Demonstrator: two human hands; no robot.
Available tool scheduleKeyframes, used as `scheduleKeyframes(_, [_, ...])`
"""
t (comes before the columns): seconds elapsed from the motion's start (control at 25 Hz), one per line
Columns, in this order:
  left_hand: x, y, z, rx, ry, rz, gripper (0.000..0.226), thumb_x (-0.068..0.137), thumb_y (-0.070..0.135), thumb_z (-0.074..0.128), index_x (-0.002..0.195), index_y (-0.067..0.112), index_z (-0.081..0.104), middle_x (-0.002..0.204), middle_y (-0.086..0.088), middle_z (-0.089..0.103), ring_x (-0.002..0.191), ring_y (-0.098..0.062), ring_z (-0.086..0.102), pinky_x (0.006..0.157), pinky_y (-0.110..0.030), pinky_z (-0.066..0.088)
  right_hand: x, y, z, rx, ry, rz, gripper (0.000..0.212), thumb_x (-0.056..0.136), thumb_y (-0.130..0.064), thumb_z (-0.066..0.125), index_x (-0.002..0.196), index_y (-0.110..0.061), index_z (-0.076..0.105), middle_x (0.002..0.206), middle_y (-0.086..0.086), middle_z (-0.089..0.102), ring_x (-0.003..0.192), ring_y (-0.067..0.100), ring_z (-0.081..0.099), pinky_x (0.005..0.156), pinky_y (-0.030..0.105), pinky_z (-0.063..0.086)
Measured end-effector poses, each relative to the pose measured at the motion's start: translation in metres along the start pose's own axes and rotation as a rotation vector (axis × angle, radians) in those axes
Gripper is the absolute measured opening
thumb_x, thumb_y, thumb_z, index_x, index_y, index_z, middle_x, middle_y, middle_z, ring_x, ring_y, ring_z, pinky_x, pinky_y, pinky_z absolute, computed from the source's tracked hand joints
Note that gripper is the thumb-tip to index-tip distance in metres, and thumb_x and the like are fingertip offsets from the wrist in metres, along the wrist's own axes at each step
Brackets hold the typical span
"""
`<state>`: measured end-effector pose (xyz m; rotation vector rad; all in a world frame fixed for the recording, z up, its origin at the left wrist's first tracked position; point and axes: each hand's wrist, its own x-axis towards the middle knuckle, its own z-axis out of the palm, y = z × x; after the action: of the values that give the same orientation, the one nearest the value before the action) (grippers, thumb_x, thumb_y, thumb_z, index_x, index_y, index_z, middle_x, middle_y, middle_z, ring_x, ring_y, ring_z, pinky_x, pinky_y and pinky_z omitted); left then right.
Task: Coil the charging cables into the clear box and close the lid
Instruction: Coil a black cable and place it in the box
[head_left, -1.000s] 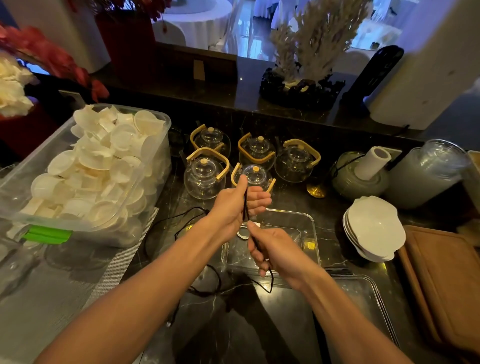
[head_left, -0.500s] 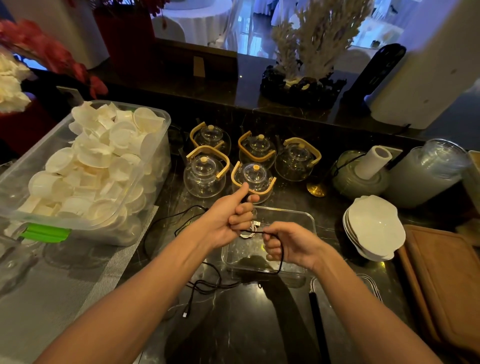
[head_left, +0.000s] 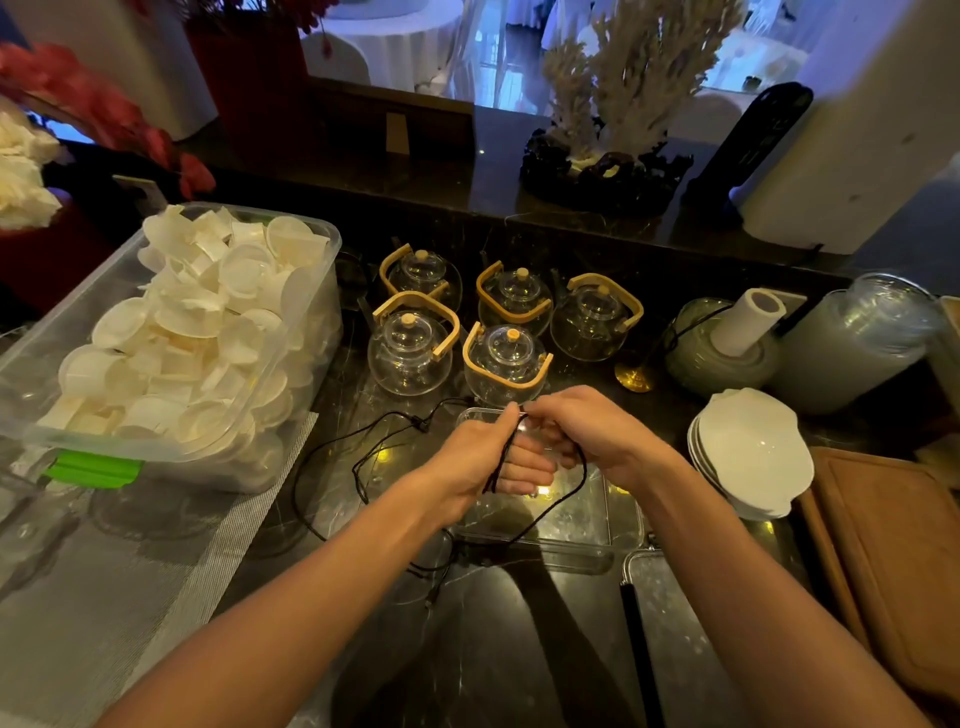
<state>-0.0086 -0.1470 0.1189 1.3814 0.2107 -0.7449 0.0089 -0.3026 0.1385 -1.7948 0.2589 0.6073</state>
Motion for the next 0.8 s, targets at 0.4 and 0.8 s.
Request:
scheduleKeyframes(0.4, [0.011,0.011,-0.002,-0.291,0.175,0.022,0.05,0.105,0.041,0.042,0.106,0.0,0.07,0.055,0.005,0.061,0.056,-0.009,0.056,0.058,-0.023,0.043,-0.061,0.019,0.055,-0.03,0.022,-0.244,0.024,0.108,-0.025,0.048,0.1,-0.006,0.06,0.061,0.005,0.06,0.041,0.017,0.051,0.044,0.032,0.045])
scheduleKeyframes(0.8, [0.002,0.023,0.001,-0.718,-0.373,0.01,0.044,0.105,0.043,0.04,0.099,0.004,0.061,0.042,0.009,0.033,0.028,-0.005,0.031,0.033,-0.016,0.022,-0.049,0.042,0.058,0.399,0.073,-0.244,0.018,0.098,-0.019,0.067,0.109,-0.007,0.059,0.057,-0.009,0.048,0.038,0.0,0.038,0.037,0.014,0.029])
